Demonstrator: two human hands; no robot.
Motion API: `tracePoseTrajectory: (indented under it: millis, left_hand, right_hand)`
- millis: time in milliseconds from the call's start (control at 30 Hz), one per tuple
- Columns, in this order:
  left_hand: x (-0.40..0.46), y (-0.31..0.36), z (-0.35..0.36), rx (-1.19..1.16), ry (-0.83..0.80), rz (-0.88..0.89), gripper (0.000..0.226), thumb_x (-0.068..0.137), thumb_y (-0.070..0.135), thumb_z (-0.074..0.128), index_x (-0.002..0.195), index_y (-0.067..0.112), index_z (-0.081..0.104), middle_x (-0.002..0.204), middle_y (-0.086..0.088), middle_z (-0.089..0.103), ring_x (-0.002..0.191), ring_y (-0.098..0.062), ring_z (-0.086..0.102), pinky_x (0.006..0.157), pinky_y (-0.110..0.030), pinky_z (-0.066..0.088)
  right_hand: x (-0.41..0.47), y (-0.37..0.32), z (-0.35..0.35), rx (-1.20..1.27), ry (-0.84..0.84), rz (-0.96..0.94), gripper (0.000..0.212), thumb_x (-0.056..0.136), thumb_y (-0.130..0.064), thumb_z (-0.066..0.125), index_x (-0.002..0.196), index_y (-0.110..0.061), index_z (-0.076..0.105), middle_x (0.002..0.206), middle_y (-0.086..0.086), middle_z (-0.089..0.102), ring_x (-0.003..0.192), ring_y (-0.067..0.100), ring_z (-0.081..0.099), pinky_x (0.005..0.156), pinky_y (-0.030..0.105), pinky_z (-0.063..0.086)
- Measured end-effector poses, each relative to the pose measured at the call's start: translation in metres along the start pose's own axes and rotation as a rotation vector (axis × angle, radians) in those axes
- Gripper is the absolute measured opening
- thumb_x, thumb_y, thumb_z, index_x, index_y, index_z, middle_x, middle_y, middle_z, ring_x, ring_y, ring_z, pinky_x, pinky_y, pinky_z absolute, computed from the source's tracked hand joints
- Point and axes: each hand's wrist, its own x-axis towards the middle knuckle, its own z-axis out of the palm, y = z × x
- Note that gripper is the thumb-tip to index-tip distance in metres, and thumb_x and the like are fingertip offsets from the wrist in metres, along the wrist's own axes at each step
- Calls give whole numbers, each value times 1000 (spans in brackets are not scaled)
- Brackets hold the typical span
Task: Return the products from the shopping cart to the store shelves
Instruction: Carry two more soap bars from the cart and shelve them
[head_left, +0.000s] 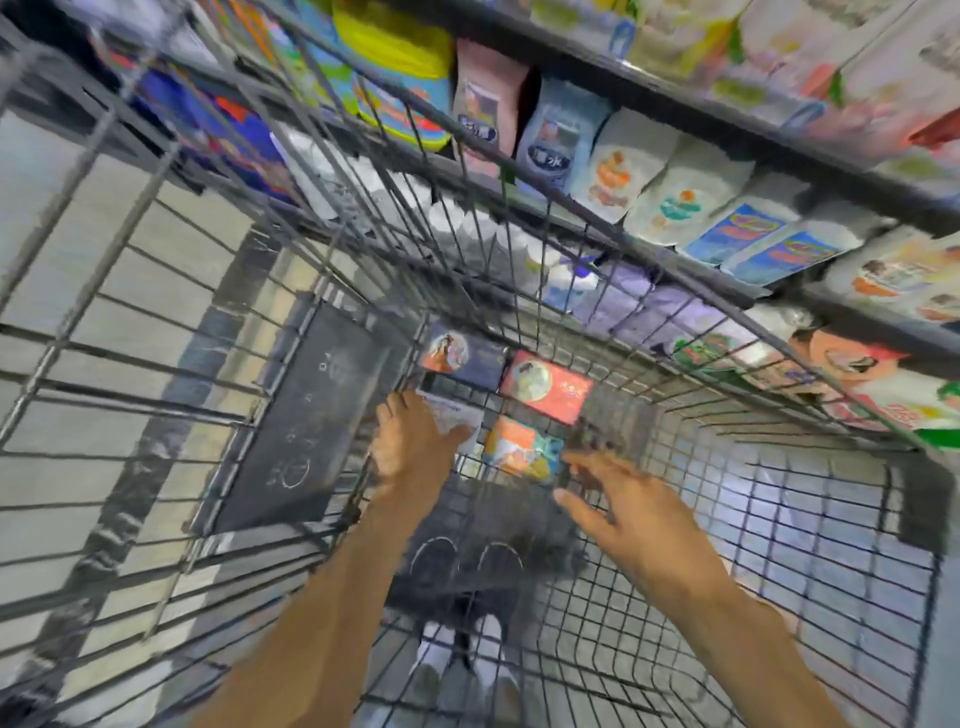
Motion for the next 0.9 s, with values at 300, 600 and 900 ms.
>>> tracePoseTrajectory:
  millis: [300, 600, 900]
  left_hand:
    - [-29, 0, -19, -325, 46, 14, 29, 92, 29, 70, 111, 22, 49, 101, -2, 72, 81, -21, 67, 67, -37, 54]
    - [-65, -41, -72, -404, -29, 31, 24, 83, 37, 79, 101, 25, 69, 73, 14, 71, 59, -8, 70, 48, -33, 55]
    - [-57, -48, -61, -540, -48, 82, 29, 82, 31, 80, 105, 15, 73, 89, 2, 79, 63, -7, 74, 54, -40, 61]
  right_hand:
    - [3, 3, 1, 102, 73, 142, 45, 97, -52, 48, 137, -30, 50, 122, -5, 63, 109, 16, 63, 90, 37, 52]
    - [64, 30, 74, 552, 87, 421, 80, 72, -84, 56, 116, -16, 58, 110, 4, 65, 99, 25, 64, 81, 43, 55]
    - [92, 14, 98, 877, 224, 482, 36, 73, -52, 81, 80, -22, 63, 82, 3, 70, 67, 16, 66, 63, 30, 51]
